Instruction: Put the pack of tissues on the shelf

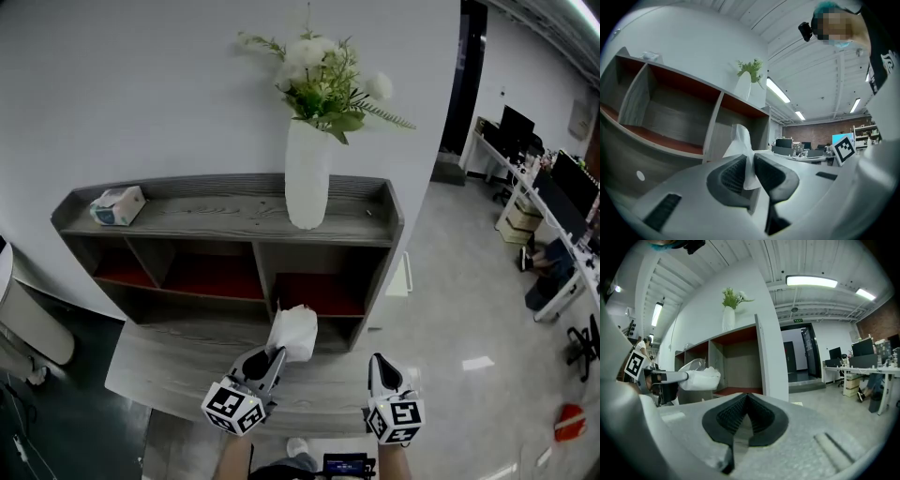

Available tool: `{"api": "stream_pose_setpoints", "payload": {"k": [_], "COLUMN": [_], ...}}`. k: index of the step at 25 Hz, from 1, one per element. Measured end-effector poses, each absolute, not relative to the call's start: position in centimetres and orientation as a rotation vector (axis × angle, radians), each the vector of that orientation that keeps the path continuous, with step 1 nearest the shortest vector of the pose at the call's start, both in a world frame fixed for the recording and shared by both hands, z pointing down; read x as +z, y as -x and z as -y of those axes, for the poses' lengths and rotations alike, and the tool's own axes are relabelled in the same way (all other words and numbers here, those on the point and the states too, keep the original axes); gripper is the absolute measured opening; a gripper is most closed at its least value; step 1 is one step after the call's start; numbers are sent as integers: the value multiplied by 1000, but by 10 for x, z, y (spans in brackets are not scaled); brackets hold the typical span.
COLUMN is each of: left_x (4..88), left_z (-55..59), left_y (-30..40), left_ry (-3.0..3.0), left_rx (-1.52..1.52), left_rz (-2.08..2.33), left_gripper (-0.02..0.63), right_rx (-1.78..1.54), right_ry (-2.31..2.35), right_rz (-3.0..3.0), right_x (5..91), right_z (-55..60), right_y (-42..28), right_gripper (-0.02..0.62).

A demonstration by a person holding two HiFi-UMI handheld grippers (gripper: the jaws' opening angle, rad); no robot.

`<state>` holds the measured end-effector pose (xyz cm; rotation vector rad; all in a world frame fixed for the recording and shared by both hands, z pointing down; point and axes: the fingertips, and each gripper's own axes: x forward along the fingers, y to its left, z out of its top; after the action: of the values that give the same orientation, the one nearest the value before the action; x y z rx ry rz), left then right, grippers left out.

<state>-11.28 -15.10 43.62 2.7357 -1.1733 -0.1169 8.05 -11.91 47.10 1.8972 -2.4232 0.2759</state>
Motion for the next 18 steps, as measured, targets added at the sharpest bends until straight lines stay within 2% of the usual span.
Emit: {"api": "stream_pose_setpoints", "payload": {"k": [18], "left_x": [458], "left_z": [199], "left_y": [91], "left_ry": [-2648], "left_rx": [-111], "left_rz": [1268], "left_gripper": [48], "right_rx": [316], "right_ry": [-1707], "right_rz": [2471], "right_x": [493], "right_z": [176], "right_y": [-87], "right_gripper": [4]}}
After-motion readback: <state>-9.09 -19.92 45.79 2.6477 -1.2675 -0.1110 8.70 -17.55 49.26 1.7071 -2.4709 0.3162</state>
